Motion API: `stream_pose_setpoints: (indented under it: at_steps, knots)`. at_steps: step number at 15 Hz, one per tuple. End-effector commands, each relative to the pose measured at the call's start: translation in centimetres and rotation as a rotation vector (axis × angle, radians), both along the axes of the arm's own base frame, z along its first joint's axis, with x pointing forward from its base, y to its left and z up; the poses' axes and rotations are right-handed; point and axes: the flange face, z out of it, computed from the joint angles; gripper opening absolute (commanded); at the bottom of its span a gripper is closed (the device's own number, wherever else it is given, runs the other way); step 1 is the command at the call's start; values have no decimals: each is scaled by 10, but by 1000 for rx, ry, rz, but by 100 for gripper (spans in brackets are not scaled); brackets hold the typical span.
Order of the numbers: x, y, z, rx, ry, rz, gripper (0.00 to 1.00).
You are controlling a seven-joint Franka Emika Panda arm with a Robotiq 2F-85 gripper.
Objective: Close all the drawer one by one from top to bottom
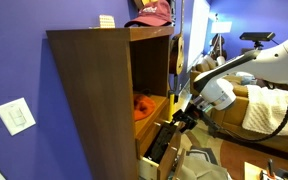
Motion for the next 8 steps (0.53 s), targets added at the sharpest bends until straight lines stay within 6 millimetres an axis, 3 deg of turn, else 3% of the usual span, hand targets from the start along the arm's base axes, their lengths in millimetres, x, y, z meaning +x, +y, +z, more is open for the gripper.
stream_pose_setpoints:
  at_steps: [1, 8]
  knots:
    - [10, 2, -1, 17, -32, 1, 100]
    - [4, -1, 11, 11, -13, 66, 100]
